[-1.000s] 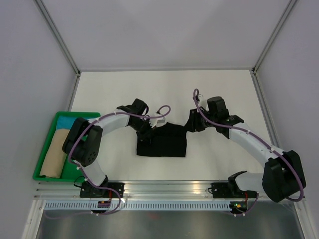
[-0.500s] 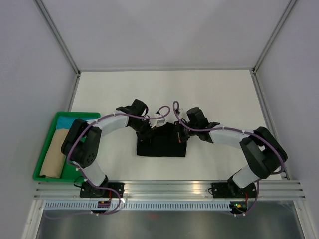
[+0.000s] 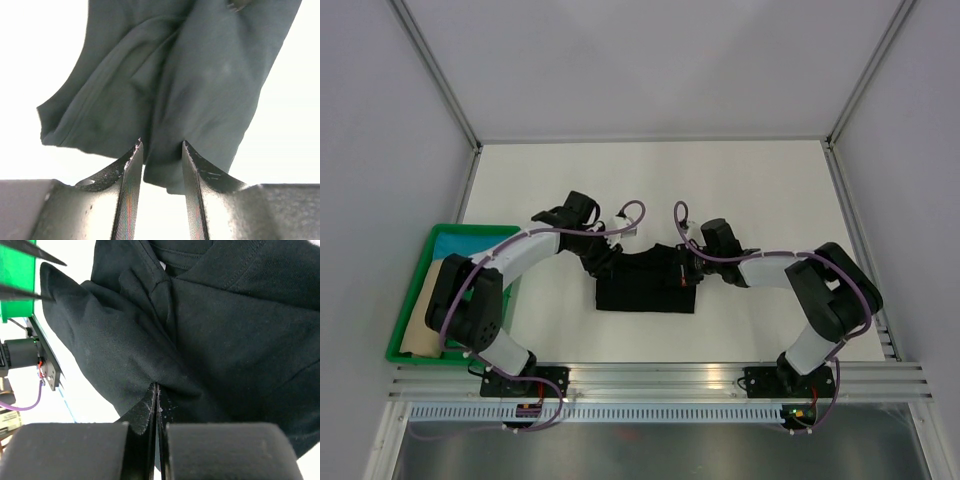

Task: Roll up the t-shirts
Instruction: Roll the tshirt

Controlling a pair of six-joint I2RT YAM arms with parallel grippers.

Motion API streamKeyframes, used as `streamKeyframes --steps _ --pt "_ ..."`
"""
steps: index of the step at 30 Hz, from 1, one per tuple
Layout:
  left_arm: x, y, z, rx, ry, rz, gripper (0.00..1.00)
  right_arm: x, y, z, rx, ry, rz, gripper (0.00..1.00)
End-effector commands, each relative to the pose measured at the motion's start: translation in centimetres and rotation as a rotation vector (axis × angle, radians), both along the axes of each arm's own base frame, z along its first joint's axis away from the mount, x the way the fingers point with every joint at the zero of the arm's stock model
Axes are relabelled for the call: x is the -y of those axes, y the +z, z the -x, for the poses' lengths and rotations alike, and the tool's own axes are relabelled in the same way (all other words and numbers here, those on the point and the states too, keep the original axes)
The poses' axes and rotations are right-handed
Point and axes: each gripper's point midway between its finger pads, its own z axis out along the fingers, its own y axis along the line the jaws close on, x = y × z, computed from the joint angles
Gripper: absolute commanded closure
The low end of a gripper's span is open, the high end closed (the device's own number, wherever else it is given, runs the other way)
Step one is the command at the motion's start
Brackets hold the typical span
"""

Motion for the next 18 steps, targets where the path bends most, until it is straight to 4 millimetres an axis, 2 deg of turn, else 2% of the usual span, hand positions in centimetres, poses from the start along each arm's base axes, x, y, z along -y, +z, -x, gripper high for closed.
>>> streamKeyframes --steps 1,3,6,7,8,11,14,15,16,18 --pt "-2.2 -0.1 -1.4 0.032 0.035 -0.022 0.58 0.8 -1.9 -0.2 -0.028 -0.028 0.029 1.0" --pt "-3.1 -0.1 -2.1 0.024 0.078 -0.022 0.58 0.8 -2.0 -0.5 -0.037 -0.035 0.025 1.0" --pt "-3.5 1.4 -2.7 0.074 0.104 -0.029 0.58 0.5 -1.8 -0.8 -0.038 -0.041 0.017 1.0" --pt "-3.6 2.1 -2.9 0.095 0.113 -0.03 0.57 0.5 -1.6 -1.0 -0.038 -0.045 0.016 1.0" --pt "-3.4 4.2 -3.1 0.158 0.113 -0.007 0.57 0.6 -1.6 -1.1 -0.04 -0.053 0.022 1.0" --pt "-2.6 7.3 -1.8 0.273 0.056 0.015 0.53 0.8 -1.5 -1.4 -0.043 -0.068 0.037 0.99" --pt "-1.3 7.1 0.8 0.232 -0.019 0.023 0.5 1.1 -1.5 -1.6 -0.044 -0.068 0.044 0.99" --pt "-0.8 6.5 1.7 0.224 -0.054 0.009 0.48 1.1 -1.5 -1.7 -0.044 -0.069 0.043 0.99" --pt "-1.2 5.0 2.4 0.213 -0.068 -0.035 0.47 1.2 -1.5 -1.8 -0.047 -0.074 0.042 0.99" --pt "-0.7 3.7 3.8 0.23 -0.137 -0.085 0.45 1.1 -1.5 -2.1 -0.054 -0.074 0.039 0.98"
